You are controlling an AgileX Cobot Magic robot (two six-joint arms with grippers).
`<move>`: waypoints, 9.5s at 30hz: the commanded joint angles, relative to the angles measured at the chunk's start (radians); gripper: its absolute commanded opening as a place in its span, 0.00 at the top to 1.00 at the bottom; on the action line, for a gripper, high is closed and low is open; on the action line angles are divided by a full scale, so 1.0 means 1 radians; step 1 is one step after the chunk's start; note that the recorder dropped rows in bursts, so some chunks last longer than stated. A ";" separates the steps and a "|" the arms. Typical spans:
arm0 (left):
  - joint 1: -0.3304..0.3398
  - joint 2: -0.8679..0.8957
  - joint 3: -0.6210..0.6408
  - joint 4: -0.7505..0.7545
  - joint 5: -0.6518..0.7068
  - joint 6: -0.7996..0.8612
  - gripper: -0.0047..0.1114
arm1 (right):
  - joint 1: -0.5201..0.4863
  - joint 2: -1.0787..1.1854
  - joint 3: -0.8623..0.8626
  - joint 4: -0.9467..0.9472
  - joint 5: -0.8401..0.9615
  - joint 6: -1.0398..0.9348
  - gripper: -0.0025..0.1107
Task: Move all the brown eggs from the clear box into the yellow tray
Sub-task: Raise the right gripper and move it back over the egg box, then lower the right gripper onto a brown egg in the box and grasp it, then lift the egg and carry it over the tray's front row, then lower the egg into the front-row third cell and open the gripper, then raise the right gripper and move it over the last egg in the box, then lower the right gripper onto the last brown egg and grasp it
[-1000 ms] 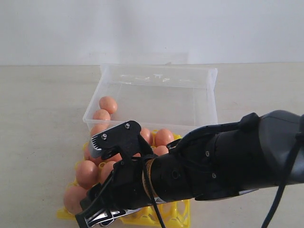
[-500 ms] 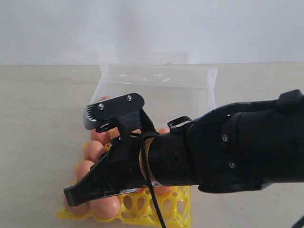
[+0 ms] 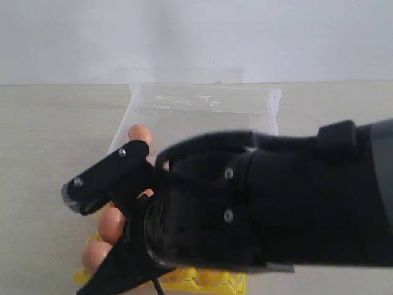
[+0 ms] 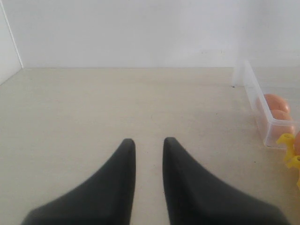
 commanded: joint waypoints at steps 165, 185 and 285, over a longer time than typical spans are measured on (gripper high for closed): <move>-0.009 -0.002 -0.001 0.002 -0.001 -0.005 0.77 | -0.320 -0.230 0.431 -0.238 -1.204 0.426 0.98; -0.009 -0.002 -0.001 0.002 -0.001 -0.005 0.77 | -0.320 0.044 0.367 -0.345 -0.925 0.326 0.98; -0.009 -0.002 -0.001 0.002 -0.001 -0.005 0.77 | -0.567 0.880 -1.227 0.931 0.382 -0.576 0.48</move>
